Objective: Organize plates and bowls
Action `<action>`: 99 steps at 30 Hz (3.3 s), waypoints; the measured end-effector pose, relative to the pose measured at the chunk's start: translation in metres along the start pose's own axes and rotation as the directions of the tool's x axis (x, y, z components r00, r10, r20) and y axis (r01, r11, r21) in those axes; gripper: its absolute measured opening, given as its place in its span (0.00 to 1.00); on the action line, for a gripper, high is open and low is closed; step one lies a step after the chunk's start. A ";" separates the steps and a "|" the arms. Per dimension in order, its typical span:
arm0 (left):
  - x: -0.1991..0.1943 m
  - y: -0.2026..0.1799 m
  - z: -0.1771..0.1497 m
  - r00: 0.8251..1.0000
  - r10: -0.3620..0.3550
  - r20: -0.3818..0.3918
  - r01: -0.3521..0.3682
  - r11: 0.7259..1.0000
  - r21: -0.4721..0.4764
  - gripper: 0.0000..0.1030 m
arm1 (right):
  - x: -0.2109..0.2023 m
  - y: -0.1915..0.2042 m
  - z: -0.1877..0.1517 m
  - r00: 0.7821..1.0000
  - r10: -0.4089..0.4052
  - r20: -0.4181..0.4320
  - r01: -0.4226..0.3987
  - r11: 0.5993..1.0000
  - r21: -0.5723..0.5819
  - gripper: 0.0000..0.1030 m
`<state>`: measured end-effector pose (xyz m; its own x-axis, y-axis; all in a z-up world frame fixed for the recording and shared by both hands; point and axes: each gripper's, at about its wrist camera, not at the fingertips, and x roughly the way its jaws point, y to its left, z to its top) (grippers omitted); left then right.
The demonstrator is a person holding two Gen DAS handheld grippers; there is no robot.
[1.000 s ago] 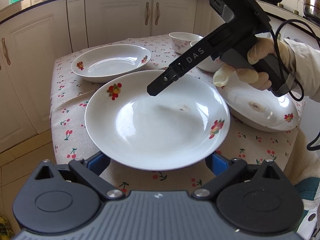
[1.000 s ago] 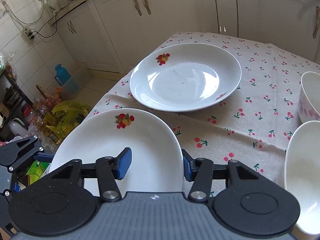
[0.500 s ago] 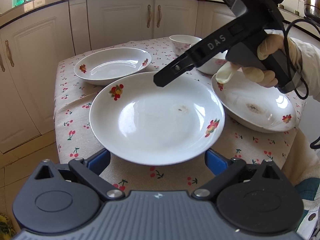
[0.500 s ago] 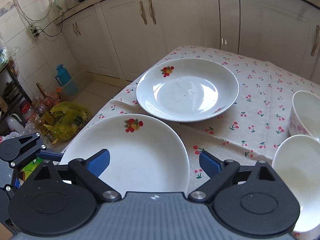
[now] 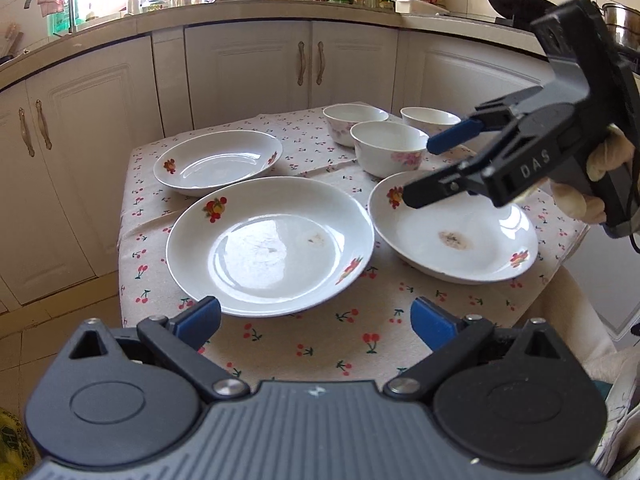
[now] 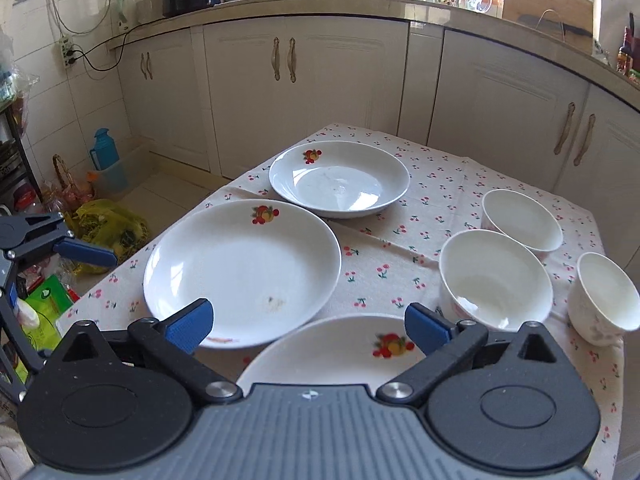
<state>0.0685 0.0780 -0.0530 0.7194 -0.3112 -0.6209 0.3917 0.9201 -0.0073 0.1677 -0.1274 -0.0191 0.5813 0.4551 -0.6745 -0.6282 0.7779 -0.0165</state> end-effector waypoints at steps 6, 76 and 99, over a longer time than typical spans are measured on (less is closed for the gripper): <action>-0.015 -0.023 -0.005 0.999 0.025 0.038 -0.023 0.998 -0.057 0.98 | -0.041 0.000 -0.043 0.997 -0.067 0.024 0.067 0.998 0.006 1.00; 0.195 -0.077 0.115 0.864 -0.290 -0.411 0.362 0.926 0.108 0.98 | -0.030 -0.031 -0.132 0.999 -0.034 0.007 0.034 0.999 0.014 1.00; 0.203 -0.066 0.124 0.789 -0.336 -0.515 0.432 0.899 0.075 0.99 | -0.031 -0.030 -0.134 0.998 -0.061 0.033 0.060 0.998 0.018 1.00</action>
<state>0.2604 -0.0752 -0.0813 0.1407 -0.4324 -0.8906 0.7058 0.6747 -0.2161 0.0992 -0.2232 -0.0962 0.6350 0.4212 -0.6476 -0.5829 0.8114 -0.0437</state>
